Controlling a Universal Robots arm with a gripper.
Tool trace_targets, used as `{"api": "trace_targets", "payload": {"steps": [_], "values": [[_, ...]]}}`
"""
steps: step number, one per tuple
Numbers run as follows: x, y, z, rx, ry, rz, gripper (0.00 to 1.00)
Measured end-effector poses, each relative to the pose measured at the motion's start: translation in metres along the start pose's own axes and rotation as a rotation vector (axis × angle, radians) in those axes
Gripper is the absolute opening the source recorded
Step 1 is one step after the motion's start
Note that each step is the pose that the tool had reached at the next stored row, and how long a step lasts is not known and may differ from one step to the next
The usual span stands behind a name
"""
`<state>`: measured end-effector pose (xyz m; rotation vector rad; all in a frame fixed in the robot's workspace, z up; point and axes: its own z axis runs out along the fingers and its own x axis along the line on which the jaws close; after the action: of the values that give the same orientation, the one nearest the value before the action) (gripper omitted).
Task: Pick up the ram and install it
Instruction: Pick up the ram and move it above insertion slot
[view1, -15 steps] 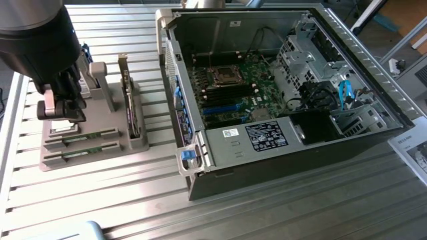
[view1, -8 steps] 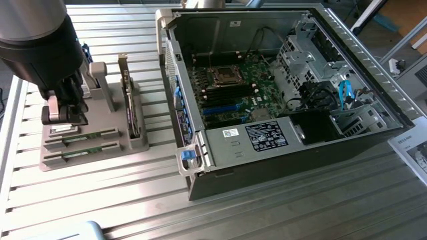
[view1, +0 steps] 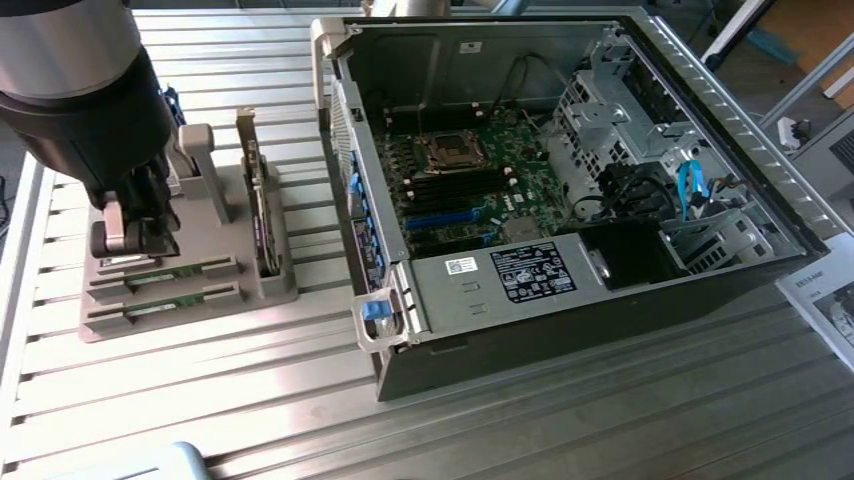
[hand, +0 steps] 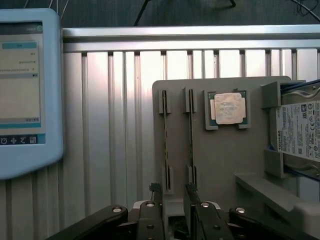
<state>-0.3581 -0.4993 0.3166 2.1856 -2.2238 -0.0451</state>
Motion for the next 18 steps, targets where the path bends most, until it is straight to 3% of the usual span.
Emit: {"api": "trace_targets", "payload": {"steps": [18], "values": [[0.001,-0.0014,0.0352,-0.0001,-0.0001,0.0,0.31]]}}
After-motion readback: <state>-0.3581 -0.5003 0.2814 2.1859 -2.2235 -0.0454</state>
